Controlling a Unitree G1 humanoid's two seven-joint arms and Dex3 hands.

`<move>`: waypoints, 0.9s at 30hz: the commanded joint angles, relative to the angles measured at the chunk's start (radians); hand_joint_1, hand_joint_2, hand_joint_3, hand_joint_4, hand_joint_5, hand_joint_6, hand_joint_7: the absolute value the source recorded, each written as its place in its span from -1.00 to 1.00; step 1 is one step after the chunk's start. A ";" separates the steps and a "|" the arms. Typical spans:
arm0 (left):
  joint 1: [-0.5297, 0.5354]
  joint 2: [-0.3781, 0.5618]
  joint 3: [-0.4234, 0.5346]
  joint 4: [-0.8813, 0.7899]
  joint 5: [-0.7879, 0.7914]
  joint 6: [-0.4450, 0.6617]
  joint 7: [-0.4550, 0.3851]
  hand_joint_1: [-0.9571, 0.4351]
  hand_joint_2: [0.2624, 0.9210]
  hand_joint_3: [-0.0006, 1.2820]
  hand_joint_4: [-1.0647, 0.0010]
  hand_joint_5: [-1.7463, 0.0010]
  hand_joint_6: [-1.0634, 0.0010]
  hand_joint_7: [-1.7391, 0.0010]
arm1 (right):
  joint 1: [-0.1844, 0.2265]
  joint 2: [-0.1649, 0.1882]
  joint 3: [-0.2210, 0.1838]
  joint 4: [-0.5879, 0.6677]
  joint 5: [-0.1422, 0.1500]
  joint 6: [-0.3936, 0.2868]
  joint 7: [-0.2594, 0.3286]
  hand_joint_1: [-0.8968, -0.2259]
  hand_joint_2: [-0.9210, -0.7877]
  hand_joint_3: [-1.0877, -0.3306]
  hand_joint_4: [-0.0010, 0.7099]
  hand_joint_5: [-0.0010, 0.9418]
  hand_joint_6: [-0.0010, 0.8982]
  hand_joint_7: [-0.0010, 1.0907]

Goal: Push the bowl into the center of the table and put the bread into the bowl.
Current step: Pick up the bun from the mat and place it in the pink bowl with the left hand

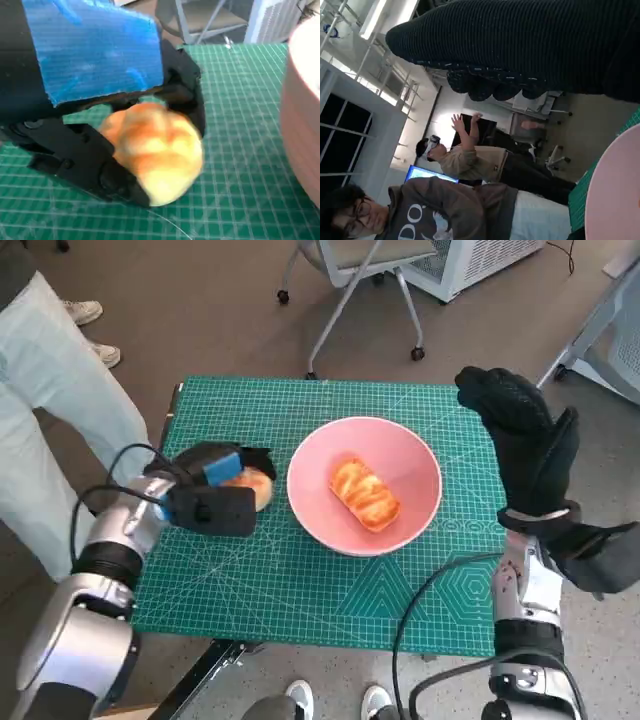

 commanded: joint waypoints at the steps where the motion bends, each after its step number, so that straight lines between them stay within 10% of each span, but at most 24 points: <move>1: -0.026 0.058 0.062 -0.106 -0.052 -0.030 0.002 0.38 1.00 -0.82 -0.21 -0.42 -0.08 -0.37 | 0.009 -0.001 0.001 0.008 0.004 0.008 0.008 -0.36 -1.00 -0.07 -0.44 -1.00 -0.76 -0.19; 15: 0.020 0.042 0.207 -0.568 -0.182 -0.013 -0.016 0.38 1.00 -0.87 -0.28 -0.42 -0.16 -0.28 | 0.001 -0.002 0.001 0.019 0.004 0.005 0.014 -0.34 -1.00 -0.08 -0.44 -1.00 -0.75 -0.19; 27: -0.056 -0.070 0.141 -0.708 -0.222 0.012 -0.199 0.38 1.00 -0.89 -0.28 -0.42 -0.22 -0.24 | -0.004 0.000 0.003 0.033 0.003 0.001 0.022 -0.36 -1.00 -0.09 -0.45 -1.00 -0.76 -0.19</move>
